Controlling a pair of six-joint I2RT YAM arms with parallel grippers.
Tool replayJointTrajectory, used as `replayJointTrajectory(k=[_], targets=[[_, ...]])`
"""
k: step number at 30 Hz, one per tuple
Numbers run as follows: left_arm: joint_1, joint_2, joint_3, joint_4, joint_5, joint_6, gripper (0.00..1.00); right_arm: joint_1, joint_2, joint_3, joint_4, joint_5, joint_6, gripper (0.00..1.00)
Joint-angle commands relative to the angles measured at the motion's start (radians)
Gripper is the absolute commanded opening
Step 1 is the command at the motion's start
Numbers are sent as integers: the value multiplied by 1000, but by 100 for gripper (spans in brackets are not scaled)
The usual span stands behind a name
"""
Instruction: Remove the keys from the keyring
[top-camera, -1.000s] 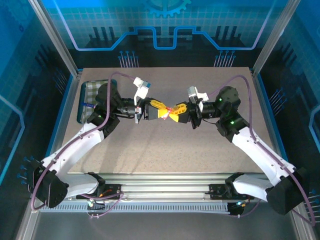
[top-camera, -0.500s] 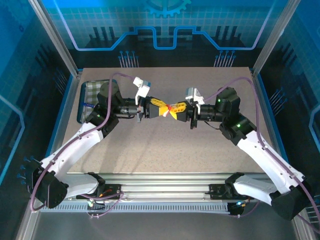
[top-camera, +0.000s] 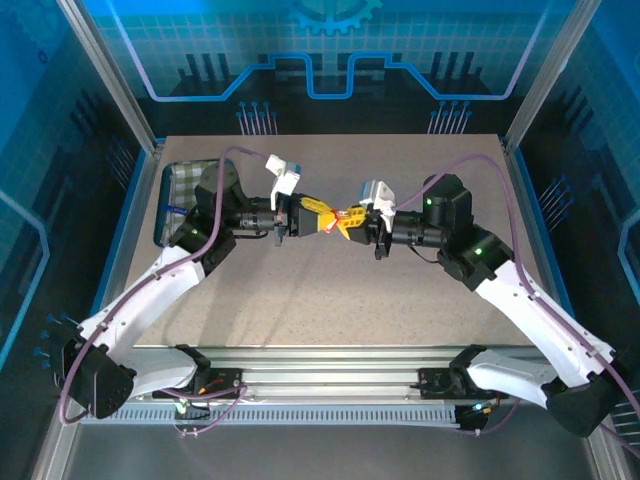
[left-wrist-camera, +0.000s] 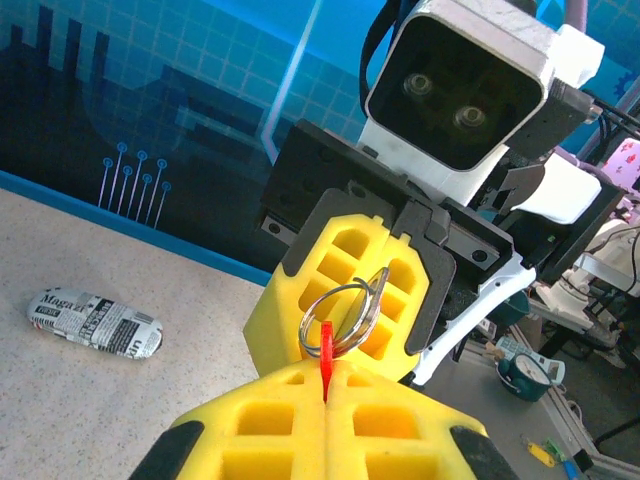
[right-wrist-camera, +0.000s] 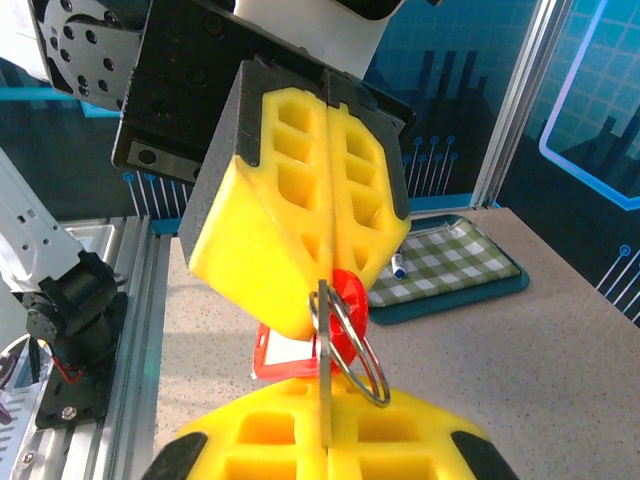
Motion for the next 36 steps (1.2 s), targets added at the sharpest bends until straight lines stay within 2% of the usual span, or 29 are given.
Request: replayJointTrajectory(k=[1,8,11,13,15,19,26,28,36], targets=[[-32,-10,39,7,37,30,0,47,52,53,-40,22,-33,0],[-46,-10,48,-31,41,62,0,71,112,110,-138,66,-75,0],[-46,-15,40,-25,24,63,0,68,103,100,-121,74,-62,0],[-46,-17,36,-36,4,69,0,52,83,74,-71,83,-23,9],[-46,-16,36,-51,-15,79,0,38,69,65,-52,74,-6,11],[-45,-16,31,-50,-33,81,0,29,43,48,-27,94,7,27],[-44,-23,9,-20,-59,70,0,-26,-21,-41,85,78,86,37],[-45,-23,7,-18,-74,68,0,-29,-34,-52,91,86,90,43],[-43,-34,-6,-20,-172,79,0,-41,-90,-143,137,127,141,55]])
